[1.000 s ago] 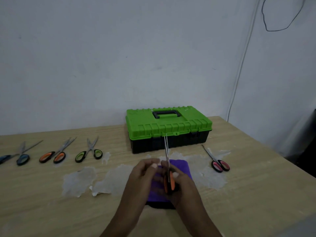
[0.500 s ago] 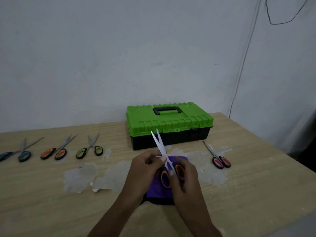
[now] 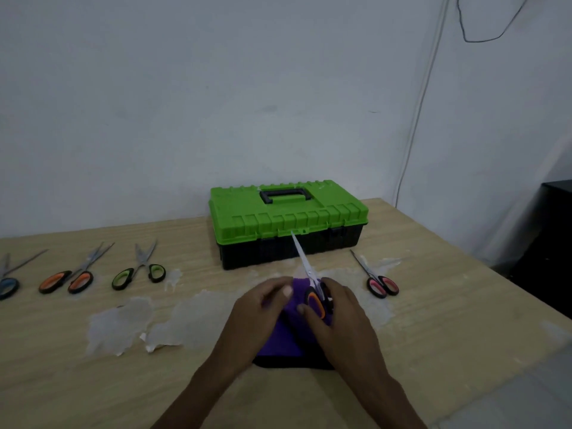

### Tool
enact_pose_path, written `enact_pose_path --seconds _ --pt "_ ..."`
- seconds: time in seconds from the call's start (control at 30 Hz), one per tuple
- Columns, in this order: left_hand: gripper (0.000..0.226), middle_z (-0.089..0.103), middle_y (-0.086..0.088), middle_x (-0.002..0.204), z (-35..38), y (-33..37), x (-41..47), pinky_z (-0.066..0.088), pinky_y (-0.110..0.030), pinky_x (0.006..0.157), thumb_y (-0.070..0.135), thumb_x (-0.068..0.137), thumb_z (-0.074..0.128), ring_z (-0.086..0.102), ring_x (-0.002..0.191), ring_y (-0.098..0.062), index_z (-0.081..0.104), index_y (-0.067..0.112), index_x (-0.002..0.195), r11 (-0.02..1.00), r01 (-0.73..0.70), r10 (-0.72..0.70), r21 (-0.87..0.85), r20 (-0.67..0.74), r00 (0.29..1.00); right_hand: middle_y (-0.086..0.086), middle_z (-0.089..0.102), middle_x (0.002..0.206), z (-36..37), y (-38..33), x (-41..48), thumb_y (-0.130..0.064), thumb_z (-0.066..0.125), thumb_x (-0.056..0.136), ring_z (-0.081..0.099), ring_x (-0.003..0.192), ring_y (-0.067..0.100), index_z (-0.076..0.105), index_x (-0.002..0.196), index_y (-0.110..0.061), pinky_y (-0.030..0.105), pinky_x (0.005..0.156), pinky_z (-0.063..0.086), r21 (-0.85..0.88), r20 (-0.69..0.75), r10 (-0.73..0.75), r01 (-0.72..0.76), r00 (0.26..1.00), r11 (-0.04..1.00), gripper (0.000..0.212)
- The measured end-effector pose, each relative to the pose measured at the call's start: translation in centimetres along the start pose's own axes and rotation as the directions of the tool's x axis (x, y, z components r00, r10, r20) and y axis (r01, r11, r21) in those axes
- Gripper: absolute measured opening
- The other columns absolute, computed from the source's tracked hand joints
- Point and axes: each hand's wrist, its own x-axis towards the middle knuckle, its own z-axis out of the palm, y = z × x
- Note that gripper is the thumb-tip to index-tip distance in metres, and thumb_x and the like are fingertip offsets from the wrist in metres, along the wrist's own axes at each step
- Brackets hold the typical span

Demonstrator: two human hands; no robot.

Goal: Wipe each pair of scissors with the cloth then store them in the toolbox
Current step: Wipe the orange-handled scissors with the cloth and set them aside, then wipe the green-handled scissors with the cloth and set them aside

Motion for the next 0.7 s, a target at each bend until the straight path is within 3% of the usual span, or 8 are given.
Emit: enact_pose_path --seconds 0.1,0.2,0.27,0.4,0.7 --pt "0.052 0.039 0.015 0.152 1.7 -2.5 -0.5 0.025 -0.027 0.116 0.054 0.095 0.046 0.034 0.142 -0.007 0.043 0.039 0.145 0.931 -0.069 0.007 0.359 0.171 0.985 0.004 0.062 0.107 -0.6 3.7 1.7 -0.053 0.053 0.086 0.056 0.103 0.026 0.054 0.122 -0.019 0.037 0.080 0.047 -0.283 -0.068 0.044 -0.062 0.997 0.957 0.050" --pt "0.096 0.012 0.014 0.164 2.4 -4.0 -0.9 0.013 -0.033 0.121 0.087 0.069 -0.007 0.010 0.151 -0.011 0.025 0.047 0.149 0.795 -0.120 -0.026 0.594 0.230 0.973 0.007 0.063 0.109 -0.9 6.7 3.1 -0.054 0.048 0.086 0.052 0.108 0.031 0.060 0.113 -0.016 0.041 0.088 0.043 -0.439 -0.082 0.089 -0.116 0.993 0.891 0.048" --pt "0.112 0.009 0.016 0.164 2.5 -4.4 -0.7 0.012 -0.034 0.121 0.090 0.056 -0.022 0.008 0.152 -0.010 0.024 0.049 0.149 0.790 -0.104 -0.027 0.604 0.204 0.979 0.005 0.060 0.118 -0.7 7.9 3.7 -0.058 0.046 0.088 0.046 0.116 0.028 0.059 0.118 -0.017 0.039 0.097 0.038 -0.517 -0.027 0.091 -0.092 0.995 0.851 0.053" --pt "0.113 0.010 0.017 0.163 2.5 -4.5 -0.7 0.013 -0.035 0.121 0.090 0.054 -0.024 0.006 0.152 -0.009 0.023 0.050 0.148 0.779 -0.105 -0.026 0.618 0.200 0.979 0.005 0.049 0.134 -0.3 8.6 4.9 -0.057 0.046 0.091 0.035 0.127 0.029 0.048 0.132 -0.023 0.042 0.103 0.030 -0.486 0.011 0.107 -0.089 0.994 0.870 0.054" --pt "0.117 0.006 0.018 0.164 2.5 -4.1 -0.8 0.011 -0.031 0.121 0.088 0.051 -0.029 0.004 0.151 -0.007 0.019 0.049 0.150 0.761 -0.095 -0.044 0.642 0.197 0.979 0.000 0.050 0.131 0.0 9.9 6.0 -0.059 0.046 0.089 0.036 0.126 0.026 0.052 0.128 -0.029 0.042 0.101 0.030 -0.429 -0.032 0.105 -0.109 0.994 0.897 0.050"
